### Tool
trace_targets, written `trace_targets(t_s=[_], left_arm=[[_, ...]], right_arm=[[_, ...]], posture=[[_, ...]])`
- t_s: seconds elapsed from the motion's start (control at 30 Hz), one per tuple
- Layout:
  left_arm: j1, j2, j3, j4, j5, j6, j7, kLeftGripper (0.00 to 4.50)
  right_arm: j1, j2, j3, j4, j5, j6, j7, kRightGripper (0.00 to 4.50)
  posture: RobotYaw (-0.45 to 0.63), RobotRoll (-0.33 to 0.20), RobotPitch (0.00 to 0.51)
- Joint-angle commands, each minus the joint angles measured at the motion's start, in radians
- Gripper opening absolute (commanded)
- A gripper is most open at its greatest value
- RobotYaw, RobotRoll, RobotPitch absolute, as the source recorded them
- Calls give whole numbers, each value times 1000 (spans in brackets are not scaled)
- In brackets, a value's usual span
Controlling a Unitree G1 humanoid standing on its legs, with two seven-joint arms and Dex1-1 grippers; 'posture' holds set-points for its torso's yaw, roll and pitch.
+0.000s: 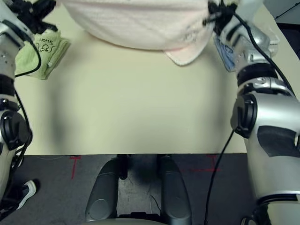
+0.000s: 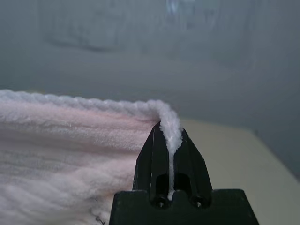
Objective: Fold the towel and set it aside.
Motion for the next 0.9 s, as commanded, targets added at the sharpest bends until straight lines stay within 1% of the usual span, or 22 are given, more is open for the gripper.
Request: trace_targets(t_s=[0.03, 0.1, 0.17, 0.23, 0.27, 0.33, 0.4, 0.5, 0.57, 0.7, 0.8, 0.9], left_arm=[[64, 56, 90, -41, -76, 27, -52, 31], [159, 83, 51, -136, -100, 189, -165, 31], [308, 158, -37, -289, -103, 412, -286, 31], [482, 264, -119, -496, -150, 643, -422, 31], [536, 301, -136, -568, -173, 731, -448, 31], [594, 346, -144, -659, -206, 838, -482, 31], [616, 379, -158, -723, -234, 927, -523, 31], [620, 397, -174, -755, -230, 958, -551, 31], [615, 399, -180, -752, -217, 955, -553, 31], [597, 400, -201, -714, -176, 917, -556, 31], [594, 407, -223, -687, -139, 891, -559, 31], [626, 447, -272, -679, -91, 856, -615, 31]], right_arm=[[55, -25, -112, 6, 129, 9, 207, 0], [101, -18, -104, -5, 168, 103, 497, 0], [165, -50, -23, -11, 105, 131, 679, 0], [216, -87, 49, -17, 42, 134, 792, 0], [230, -100, 66, -19, 31, 152, 836, 0], [248, -115, 83, -21, 26, 197, 903, 0], [282, -148, 139, -22, -15, 267, 1022, 0], [303, -182, 192, -20, -52, 353, 1104, 0], [314, -198, 227, -28, -81, 354, 1139, 0], [339, -240, 325, -32, -177, 328, 1203, 0], [355, -263, 377, -31, -202, 313, 1221, 0], [379, -283, 440, -39, -202, 294, 1221, 0]], posture=[[52, 0, 309], [52, 0, 311], [51, 0, 312], [51, 0, 313], [51, 0, 313], [57, 0, 313], [55, 0, 312], [52, 0, 311], [47, 0, 310], [47, 0, 309], [46, 0, 308], [43, 0, 307]])
